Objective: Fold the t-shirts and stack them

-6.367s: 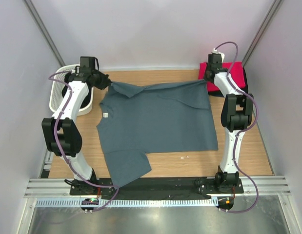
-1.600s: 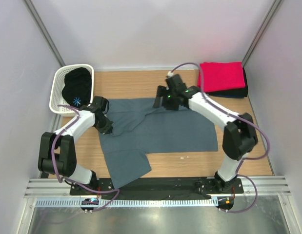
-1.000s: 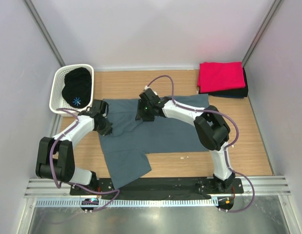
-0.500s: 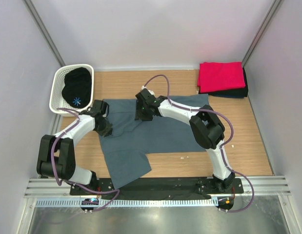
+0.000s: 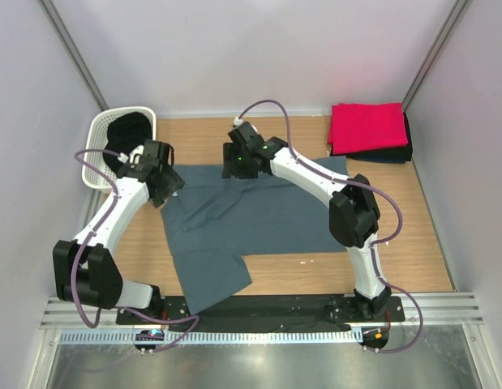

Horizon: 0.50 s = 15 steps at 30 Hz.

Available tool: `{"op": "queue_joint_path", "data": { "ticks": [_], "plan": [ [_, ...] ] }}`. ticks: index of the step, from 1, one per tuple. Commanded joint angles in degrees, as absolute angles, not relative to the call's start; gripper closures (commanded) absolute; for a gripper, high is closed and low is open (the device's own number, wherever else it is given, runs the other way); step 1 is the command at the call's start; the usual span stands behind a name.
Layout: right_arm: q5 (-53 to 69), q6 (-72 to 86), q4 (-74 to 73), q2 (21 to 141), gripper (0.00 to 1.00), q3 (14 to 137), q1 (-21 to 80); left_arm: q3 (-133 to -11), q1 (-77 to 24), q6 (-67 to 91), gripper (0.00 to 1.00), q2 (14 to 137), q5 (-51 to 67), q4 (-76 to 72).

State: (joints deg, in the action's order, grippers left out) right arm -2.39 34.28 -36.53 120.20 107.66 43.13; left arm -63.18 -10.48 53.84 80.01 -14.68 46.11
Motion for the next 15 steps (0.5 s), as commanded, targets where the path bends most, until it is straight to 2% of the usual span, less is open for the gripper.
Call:
{"op": "queue_joint_path", "data": {
  "ticks": [1, 6, 11, 15],
  "plan": [
    [2.86, 33.74, -37.01, 117.77, 0.40, 105.39, 42.45, -66.88, -10.55, 50.10, 0.37, 78.66, -17.58, 44.39],
    [3.96, 35.59, -34.37, 118.74, 0.44, 99.67, 44.65, -66.09, -10.55, 48.26, 0.44, 82.43, -13.90, 37.72],
    [3.52, 36.56, -32.08, 120.49, 0.47, 97.82, 45.00, -67.06, -10.46, 46.50, 0.64, 90.25, -10.37, 32.96],
    [3.51, 37.18, -31.20, 121.73, 0.50, 98.35, 45.09, -67.59, -10.46, 45.44, 0.72, 94.30, -10.90, 31.29]
  ]
}}
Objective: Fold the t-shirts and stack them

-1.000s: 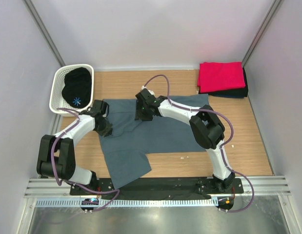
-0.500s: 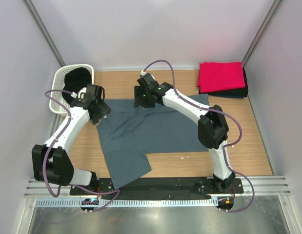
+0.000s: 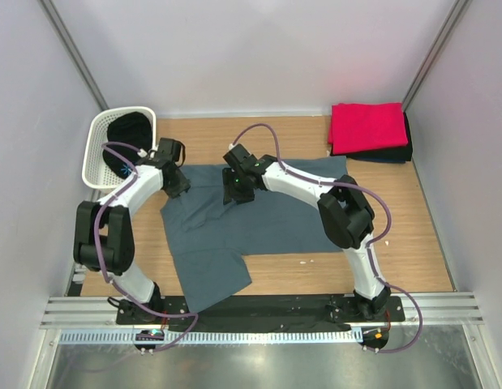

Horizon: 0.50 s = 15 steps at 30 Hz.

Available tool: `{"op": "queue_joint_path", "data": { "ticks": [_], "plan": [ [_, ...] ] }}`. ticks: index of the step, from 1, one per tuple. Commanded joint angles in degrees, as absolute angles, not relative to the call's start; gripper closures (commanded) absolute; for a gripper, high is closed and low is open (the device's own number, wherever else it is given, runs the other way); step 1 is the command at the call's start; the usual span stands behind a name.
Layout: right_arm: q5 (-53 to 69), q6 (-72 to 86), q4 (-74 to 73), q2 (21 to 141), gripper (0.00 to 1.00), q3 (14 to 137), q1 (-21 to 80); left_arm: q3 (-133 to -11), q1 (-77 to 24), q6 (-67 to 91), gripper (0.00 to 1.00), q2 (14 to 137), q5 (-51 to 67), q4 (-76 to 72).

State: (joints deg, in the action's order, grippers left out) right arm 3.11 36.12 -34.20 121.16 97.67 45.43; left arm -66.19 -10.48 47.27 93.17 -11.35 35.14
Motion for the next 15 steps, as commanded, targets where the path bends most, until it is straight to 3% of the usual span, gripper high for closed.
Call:
{"op": "queue_joint_path", "data": {
  "ticks": [1, 15],
  "plan": [
    [3.43, 37.44, -30.94, 121.82, 0.50, 98.44, 45.17, -67.59, -10.46, 45.00, 0.73, 95.00, -11.42, 31.20],
    [3.08, 38.84, -31.38, 126.73, 0.54, 100.81, 45.70, -67.15, -10.46, 44.03, 0.74, 101.95, -12.92, 30.67]
  ]
}}
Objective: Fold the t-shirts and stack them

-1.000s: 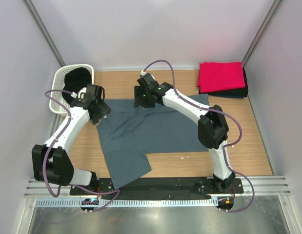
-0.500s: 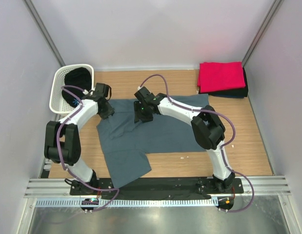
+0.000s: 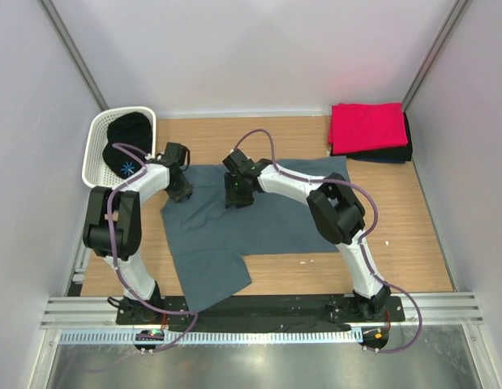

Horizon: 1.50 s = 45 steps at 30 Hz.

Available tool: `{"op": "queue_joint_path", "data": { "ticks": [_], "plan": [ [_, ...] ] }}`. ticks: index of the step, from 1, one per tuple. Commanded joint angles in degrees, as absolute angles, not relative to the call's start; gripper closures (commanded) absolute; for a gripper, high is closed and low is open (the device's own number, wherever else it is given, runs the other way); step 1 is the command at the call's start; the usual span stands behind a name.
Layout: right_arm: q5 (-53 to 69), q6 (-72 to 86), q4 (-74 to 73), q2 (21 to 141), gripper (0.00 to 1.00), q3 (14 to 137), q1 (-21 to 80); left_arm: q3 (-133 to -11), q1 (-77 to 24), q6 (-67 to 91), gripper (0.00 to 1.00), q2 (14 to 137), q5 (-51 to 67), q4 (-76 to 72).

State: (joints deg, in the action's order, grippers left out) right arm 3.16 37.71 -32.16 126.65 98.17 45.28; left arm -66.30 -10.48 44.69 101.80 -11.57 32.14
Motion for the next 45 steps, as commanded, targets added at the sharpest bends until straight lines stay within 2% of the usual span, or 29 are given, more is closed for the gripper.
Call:
{"op": "queue_joint_path", "data": {
  "ticks": [1, 10, 20, 42, 43, 45],
  "plan": [
    [3.08, 38.93, -31.12, 127.00, 0.54, 100.90, 45.70, -66.63, -10.46, 44.03, 0.74, 102.13, -12.92, 30.41],
    [2.02, 39.73, -30.85, 127.70, 0.64, 102.92, 45.79, -66.27, -10.46, 44.65, 0.79, 104.50, -13.62, 30.76],
    [1.94, 38.85, -36.82, 127.10, 0.99, 106.87, 45.79, -66.18, -10.55, 44.91, 0.79, 104.94, -14.42, 31.73],
    [-1.84, 37.00, -47.89, 121.38, 0.99, 109.77, 45.97, -65.74, -10.46, 45.26, 0.80, 105.20, -15.91, 33.05],
    [-2.11, 36.83, -48.34, 121.38, 0.98, 109.78, 46.05, -65.74, -10.55, 45.26, 0.80, 105.12, -16.00, 33.05],
    [-2.81, 36.39, -49.56, 121.38, 0.86, 109.07, 46.14, -65.74, -10.55, 45.26, 0.80, 105.12, -16.00, 33.05]
  ]
}}
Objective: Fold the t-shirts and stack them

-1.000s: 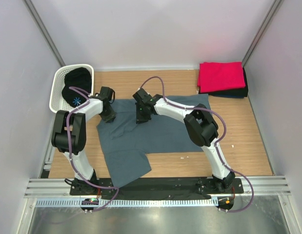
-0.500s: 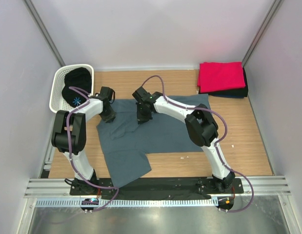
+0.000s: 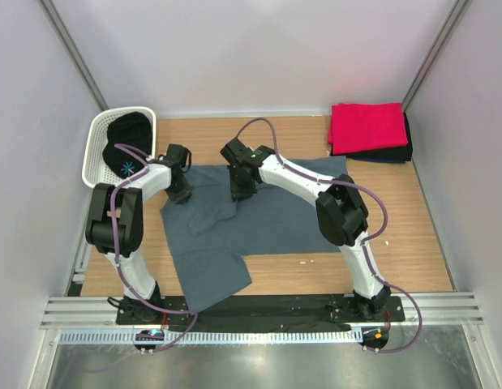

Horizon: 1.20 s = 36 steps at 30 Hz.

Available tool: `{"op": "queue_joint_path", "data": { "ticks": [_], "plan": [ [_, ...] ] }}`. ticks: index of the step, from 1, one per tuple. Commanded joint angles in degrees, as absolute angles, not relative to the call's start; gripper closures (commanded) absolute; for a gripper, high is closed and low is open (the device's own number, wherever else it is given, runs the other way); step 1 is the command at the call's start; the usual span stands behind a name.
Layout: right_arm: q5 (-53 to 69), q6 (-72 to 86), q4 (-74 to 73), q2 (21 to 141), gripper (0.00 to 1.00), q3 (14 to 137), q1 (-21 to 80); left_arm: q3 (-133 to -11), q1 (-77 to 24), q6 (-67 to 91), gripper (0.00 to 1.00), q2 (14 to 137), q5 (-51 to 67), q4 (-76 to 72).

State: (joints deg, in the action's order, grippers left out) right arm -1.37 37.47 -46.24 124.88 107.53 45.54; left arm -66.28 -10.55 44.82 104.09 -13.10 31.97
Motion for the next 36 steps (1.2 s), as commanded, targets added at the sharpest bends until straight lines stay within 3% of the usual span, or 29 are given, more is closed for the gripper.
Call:
{"op": "queue_joint_path", "data": {
  "ticks": [1, 6, 11, 23, 29, 32, 36],
  "plan": [
    [-2.81, 36.21, -50.09, 121.38, 0.73, 108.90, 46.14, -65.66, -10.55, 45.26, 0.80, 105.20, -16.00, 33.05],
    [-3.60, 35.86, -51.50, 120.77, 0.45, 105.82, 46.14, -65.65, -10.55, 45.18, 0.80, 105.12, -16.08, 32.96],
    [-4.57, 35.86, -49.75, 119.18, 0.44, 102.93, 46.14, -66.00, -10.63, 44.91, 0.80, 104.77, -16.43, 33.22],
    [1.14, 37.79, -32.62, 116.81, 0.51, 93.52, 46.14, -66.53, -11.08, 43.86, 0.80, 103.80, -16.53, 33.75],
    [0.26, 36.91, -29.80, 119.44, 0.59, 95.71, 46.14, -66.45, -11.25, 44.03, 0.79, 103.98, -16.00, 33.49],
    [0.26, 36.91, -29.70, 119.97, 0.65, 96.50, 46.14, -66.36, -11.43, 43.95, 0.80, 103.89, -16.26, 33.40],
    [-2.19, 36.21, -32.78, 120.32, 0.87, 98.17, 46.14, -66.36, -11.42, 43.86, 0.79, 103.97, -16.61, 33.49]
  ]
}}
